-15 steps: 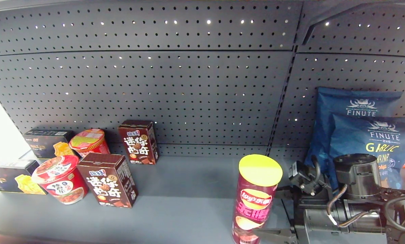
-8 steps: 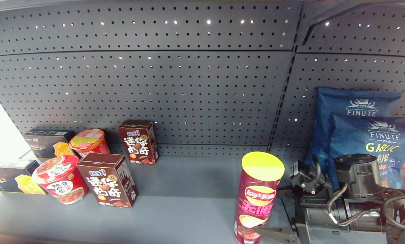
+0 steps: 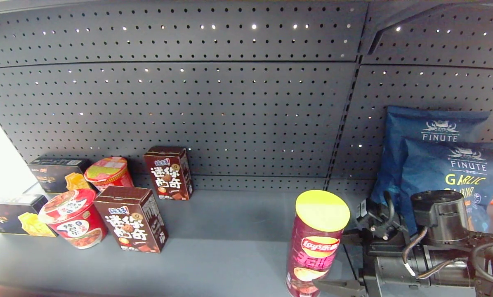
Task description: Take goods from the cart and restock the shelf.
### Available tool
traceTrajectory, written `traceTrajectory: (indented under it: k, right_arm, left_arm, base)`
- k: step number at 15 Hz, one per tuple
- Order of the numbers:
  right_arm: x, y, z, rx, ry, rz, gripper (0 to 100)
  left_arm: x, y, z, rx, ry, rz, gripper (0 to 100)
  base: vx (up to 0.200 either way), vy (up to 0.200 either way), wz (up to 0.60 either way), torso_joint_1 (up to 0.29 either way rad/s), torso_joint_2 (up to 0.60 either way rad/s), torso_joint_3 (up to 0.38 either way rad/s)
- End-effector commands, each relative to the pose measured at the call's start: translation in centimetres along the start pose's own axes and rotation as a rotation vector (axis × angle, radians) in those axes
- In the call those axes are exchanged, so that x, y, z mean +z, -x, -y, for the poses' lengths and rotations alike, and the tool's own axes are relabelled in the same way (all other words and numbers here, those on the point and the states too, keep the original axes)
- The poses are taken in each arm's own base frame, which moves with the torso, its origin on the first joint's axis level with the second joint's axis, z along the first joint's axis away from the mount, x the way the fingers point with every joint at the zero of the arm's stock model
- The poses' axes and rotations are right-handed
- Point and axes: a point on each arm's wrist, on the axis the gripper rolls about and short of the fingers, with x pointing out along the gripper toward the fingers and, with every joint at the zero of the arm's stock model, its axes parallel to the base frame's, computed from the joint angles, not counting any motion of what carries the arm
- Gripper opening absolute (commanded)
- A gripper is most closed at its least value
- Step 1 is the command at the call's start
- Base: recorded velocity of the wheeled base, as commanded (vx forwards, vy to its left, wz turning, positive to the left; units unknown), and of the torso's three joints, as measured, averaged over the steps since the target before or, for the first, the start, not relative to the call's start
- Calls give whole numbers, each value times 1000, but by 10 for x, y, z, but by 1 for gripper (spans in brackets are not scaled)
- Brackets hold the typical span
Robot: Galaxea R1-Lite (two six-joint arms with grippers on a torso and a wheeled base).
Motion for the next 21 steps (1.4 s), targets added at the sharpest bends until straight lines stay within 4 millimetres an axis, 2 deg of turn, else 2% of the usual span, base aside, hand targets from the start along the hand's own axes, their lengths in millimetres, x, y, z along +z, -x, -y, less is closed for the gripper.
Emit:
traceTrajectory:
  k: [1,4,5,6,8,10,11,13,16,17,19,20,21]
  right_arm:
    - [1,3,-2,-1,6,8,100]
    - [2,14,-10,-5,18,26,100]
    - [1,26,-18,-11,30,42,100]
    - [1,29,-20,-14,33,50,100]
    - [-2,56,-34,-52,49,94,100]
    - [-8,73,-42,-115,55,112,100]
    - [-15,89,-52,-203,60,130,100]
    - [-23,102,-61,-294,66,141,100]
    - [-20,133,-76,-491,62,254,100]
    - [-21,142,-82,-561,31,293,100]
    - [-33,153,-94,-649,-8,312,100]
    - [-48,159,-103,-695,-30,330,100]
    - [-55,162,-106,-716,-38,338,100]
  left_arm:
    - [0,0,0,0,0,2,0]
    - [1,0,0,1,0,4,0]
    - [1,0,0,1,0,5,0]
    - [1,0,0,1,0,5,0]
    - [2,1,0,2,-1,13,0]
    - [4,1,0,2,-3,19,0]
    - [5,2,-1,3,-2,26,0]
    - [11,5,-1,6,-10,49,0]
    - [31,15,-4,-9,-13,121,0]
    - [46,13,-5,-63,-15,122,0]
    - [62,4,-4,-176,-16,96,0]
    - [70,-4,-3,-241,-15,73,0]
    - [75,-7,-3,-267,-14,61,0]
  base:
    - [0,0,0,0,0,0]
    - [0,0,0,0,0,0]
    - [0,0,0,0,0,0]
    - [0,0,0,0,0,0]
    - [0,0,0,0,0,0]
    - [0,0,0,0,0,0]
    - [0,0,0,0,0,0]
    - [0,0,0,0,0,0]
    - [0,0,0,0,0,0]
    - [0,0,0,0,0,0]
    - [0,0,0,0,0,0]
    - [0,0,0,0,0,0]
    - [0,0,0,0,0,0]
